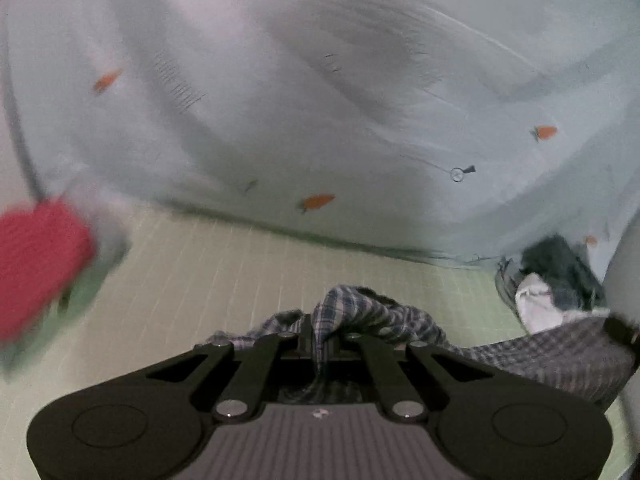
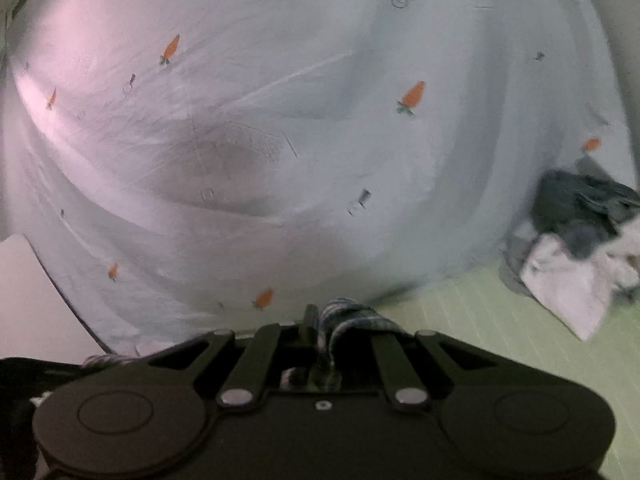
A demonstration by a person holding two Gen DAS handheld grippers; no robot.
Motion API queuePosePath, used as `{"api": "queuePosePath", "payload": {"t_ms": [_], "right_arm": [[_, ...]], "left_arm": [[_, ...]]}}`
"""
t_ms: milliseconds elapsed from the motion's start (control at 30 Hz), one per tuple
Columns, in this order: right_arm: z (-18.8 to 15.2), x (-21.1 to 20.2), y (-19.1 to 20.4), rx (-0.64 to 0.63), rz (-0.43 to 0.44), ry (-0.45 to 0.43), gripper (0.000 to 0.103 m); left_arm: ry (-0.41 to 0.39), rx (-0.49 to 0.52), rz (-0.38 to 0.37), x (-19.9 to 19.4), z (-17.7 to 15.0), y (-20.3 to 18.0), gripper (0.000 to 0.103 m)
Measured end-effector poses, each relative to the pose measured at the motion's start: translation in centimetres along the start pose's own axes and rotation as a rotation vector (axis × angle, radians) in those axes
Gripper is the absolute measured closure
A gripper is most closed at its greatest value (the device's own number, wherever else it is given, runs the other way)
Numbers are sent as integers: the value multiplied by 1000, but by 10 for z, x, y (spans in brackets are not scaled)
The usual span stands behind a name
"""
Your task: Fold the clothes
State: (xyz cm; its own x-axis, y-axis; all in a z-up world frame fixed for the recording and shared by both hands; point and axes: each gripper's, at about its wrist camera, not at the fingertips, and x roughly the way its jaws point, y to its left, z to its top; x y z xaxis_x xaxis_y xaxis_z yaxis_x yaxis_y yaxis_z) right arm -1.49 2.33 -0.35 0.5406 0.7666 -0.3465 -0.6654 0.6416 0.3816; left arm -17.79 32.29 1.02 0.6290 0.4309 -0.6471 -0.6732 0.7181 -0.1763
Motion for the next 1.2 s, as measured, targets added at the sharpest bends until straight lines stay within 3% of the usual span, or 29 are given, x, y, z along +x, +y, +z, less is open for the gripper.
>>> {"api": "queuePosePath", "payload": {"t_ms": [67, 133, 200, 233, 267, 300, 333, 367, 600, 700, 800, 900, 1000, 1033, 1067, 1133, 1167, 1200], "right_arm": [[16, 36, -6, 11, -10, -14, 97], [29, 74, -9, 31, -72, 7, 95], [39, 107, -4, -7, -136, 51, 84], [39, 117, 1, -42, -164, 70, 77], [36, 122, 5, -61, -186, 73, 60], [29, 123, 9, -74, -195, 64, 36], [19, 123, 12, -93, -205, 61, 13], [9, 124, 14, -112, -217, 63, 7], [-94, 133, -6, -192, -395, 357, 7], [-120, 129, -21, -194, -458, 442, 7], [-131, 125, -36, -166, -502, 475, 7], [-130, 127, -42, -153, -528, 475, 7], [-130, 129, -44, -145, -528, 473, 7], [-129, 130, -44, -143, -527, 472, 7], [-129, 131, -44, -142, -526, 472, 7], [-130, 132, -46, -140, -527, 475, 7], [-130, 132, -47, -139, -529, 477, 7], [-131, 132, -49, -136, -534, 484, 7]], "left_arm": [[-28, 37, 8, 27, 23, -2, 94], [-44, 50, 32, 54, 43, -2, 76], [-40, 45, 105, 78, 53, 0, 39], [-52, 55, 134, 84, 55, -2, 35], [-73, 73, 148, 87, 52, -3, 27], [-72, 86, 154, 90, 46, 0, 14], [-54, 93, 158, 93, 39, 5, 10], [-36, 99, 162, 96, 31, 9, 8], [293, 48, 185, 117, -65, 42, 8], [377, 22, 145, 116, -97, 46, 8], [389, 10, 41, 108, -106, 38, 8], [352, 46, -56, 107, -104, 20, 8], [335, 70, -72, 118, -101, 7, 11], [332, 81, -69, 122, -101, 4, 15], [329, 103, -62, 126, -101, 1, 27], [331, 149, -43, 135, -102, -4, 57], [338, 153, -35, 138, -102, -3, 87], [345, 149, -31, 141, -100, -1, 96]]}}
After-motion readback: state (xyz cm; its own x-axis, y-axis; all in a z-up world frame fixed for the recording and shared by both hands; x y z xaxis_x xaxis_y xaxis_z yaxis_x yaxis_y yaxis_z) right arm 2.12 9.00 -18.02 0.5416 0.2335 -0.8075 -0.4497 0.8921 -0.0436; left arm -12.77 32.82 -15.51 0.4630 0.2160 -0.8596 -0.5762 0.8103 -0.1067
